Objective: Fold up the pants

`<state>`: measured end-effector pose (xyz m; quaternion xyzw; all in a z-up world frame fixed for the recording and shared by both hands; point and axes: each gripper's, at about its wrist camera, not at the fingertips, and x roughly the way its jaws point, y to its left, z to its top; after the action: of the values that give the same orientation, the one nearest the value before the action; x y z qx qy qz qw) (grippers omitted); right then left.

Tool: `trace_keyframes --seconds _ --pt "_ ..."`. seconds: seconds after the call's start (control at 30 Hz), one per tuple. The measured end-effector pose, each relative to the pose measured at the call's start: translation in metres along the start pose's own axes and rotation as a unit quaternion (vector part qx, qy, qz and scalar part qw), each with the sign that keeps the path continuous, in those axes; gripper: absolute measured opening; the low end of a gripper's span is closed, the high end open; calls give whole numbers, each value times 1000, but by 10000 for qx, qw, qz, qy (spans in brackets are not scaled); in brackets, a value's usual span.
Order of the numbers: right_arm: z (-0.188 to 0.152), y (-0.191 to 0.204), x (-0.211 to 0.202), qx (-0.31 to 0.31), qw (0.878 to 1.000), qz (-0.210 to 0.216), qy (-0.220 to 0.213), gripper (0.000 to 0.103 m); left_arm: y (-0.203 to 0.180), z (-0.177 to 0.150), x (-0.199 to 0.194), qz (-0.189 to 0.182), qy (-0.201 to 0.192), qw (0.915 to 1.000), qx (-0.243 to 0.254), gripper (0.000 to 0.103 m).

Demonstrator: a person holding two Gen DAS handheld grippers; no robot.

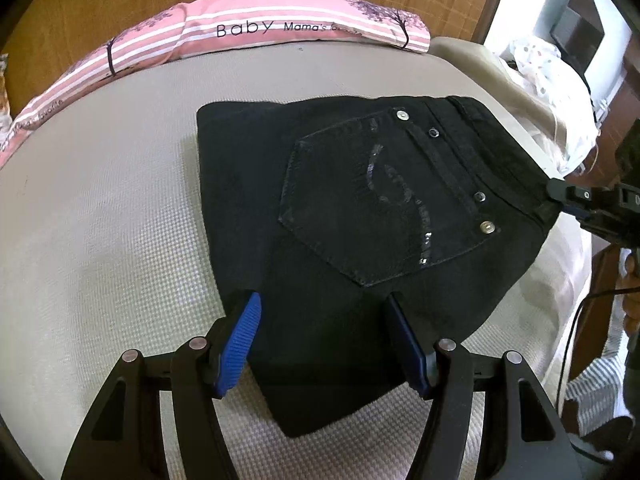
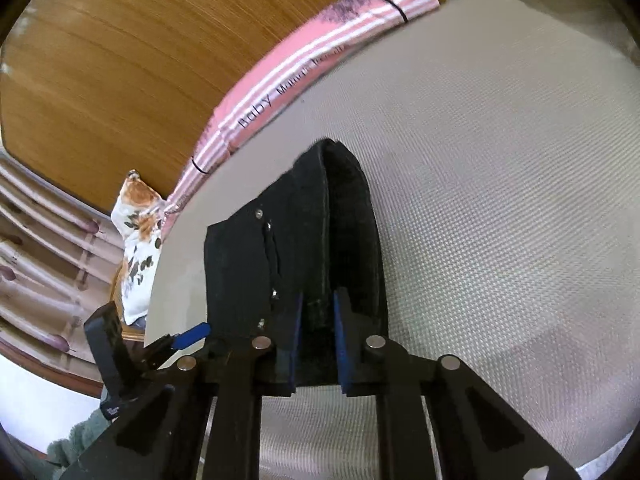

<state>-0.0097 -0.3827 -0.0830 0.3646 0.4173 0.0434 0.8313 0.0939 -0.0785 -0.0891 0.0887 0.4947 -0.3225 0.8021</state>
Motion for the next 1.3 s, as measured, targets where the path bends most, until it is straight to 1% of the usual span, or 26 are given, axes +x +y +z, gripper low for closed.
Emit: trace_keyframes --seconds 0.07,0.13,0.17,0.27,0.47,0.63,0.77,0.83,0.97,1.03,1.13,1.3 --pt "-5 -2 -1 -10 10000 -78 30 12 2 -3 -1 -29 35 10000 29 65" --pt "-12 -11 10 -70 9993 -322 162 12 2 -8 4 63 132 9998 101 65" --pt "-14 -15 16 -43 9991 -362 206 12 3 -9 6 106 161 9998 109 65" --pt "-14 -24 20 84 9994 -296 179 12 3 -10 7 132 128 9998 89 65" --pt "-13 -23 20 7 9991 -385 179 14 -1 -10 7 269 82 9996 82 66" --pt "-11 -17 21 36 9986 -496 167 23 -1 -11 7 394 81 9992 20 70" --pt "-9 -13 19 47 9983 -546 188 26 0 -10 6 462 82 9989 -61 72" --pt "-8 -11 18 19 9979 -623 197 33 -1 -10 5 533 76 9985 -57 73" --pt "-5 -8 17 6 9973 -694 221 36 -5 -10 2 712 50 9974 -14 73" --pt "-4 -7 18 -19 9970 -733 235 42 -6 -9 0 785 27 9969 1 73" --pt "-3 -1 19 -120 9961 -839 256 49 -9 -9 -3 899 -21 9959 28 73" --pt "-1 9 19 -287 9947 -963 221 50 -6 -8 -8 1094 -131 9939 7 73"
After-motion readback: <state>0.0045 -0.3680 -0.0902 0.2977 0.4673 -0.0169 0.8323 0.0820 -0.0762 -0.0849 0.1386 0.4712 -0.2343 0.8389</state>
